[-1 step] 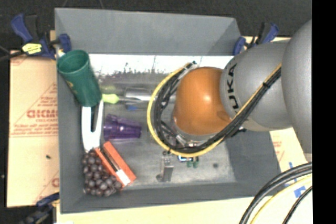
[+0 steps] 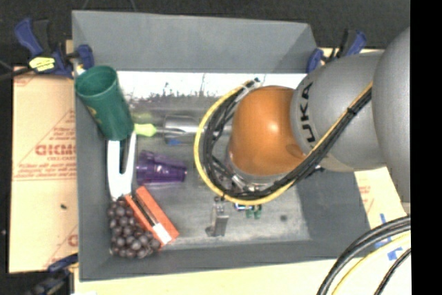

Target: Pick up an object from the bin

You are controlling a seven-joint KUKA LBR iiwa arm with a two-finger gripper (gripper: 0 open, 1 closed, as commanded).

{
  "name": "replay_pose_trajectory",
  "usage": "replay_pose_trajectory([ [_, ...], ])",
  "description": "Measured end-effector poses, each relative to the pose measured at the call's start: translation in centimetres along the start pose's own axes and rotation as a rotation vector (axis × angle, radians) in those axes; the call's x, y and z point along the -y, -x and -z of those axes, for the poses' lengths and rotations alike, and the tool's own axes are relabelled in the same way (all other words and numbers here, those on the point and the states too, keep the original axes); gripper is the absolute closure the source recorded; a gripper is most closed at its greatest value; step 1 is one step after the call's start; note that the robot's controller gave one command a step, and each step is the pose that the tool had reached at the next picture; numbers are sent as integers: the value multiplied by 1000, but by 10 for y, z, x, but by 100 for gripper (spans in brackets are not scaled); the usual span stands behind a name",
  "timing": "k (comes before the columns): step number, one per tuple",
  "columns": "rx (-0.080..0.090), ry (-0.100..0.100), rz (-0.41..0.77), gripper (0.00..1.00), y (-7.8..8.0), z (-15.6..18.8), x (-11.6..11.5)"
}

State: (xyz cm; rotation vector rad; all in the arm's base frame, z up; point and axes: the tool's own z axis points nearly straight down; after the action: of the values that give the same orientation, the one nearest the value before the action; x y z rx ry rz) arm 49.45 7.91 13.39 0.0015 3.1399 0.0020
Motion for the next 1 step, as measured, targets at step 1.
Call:
replay_pose_trajectory([
  [1,3,-2,152,0,57,-41,-55],
])
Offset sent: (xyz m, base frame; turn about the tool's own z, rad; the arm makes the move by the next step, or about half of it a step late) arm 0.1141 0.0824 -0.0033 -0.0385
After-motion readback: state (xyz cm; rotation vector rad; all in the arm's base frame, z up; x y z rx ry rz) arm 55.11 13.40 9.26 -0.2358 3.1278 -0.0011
